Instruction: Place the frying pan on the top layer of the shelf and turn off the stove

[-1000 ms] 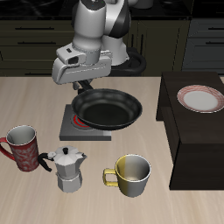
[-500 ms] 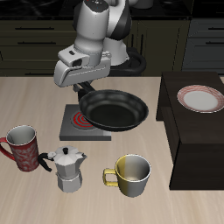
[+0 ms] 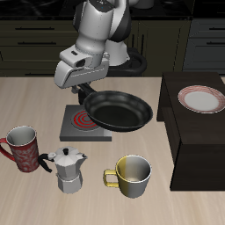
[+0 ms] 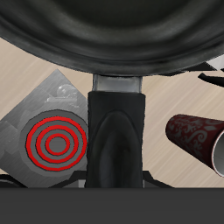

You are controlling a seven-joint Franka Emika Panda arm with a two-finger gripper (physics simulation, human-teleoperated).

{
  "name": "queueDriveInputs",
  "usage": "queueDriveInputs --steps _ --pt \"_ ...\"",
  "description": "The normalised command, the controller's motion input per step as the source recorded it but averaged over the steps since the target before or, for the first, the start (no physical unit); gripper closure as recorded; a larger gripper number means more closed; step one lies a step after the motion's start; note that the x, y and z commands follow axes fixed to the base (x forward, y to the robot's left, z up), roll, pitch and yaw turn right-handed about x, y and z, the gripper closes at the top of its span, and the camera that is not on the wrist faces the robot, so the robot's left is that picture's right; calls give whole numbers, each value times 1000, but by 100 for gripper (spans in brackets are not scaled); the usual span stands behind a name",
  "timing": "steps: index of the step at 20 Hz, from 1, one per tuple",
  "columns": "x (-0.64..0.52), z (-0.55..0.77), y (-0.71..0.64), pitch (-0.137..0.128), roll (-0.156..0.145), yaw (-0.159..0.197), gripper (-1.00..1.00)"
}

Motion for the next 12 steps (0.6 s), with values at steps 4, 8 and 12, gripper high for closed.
queueDriveInputs --steps 4,8,12 --pt "83 -37 -65 4 -25 49 100" --pt "79 -59 -93 -22 -50 93 100" --pt "137 -8 -127 -45 -74 111 100"
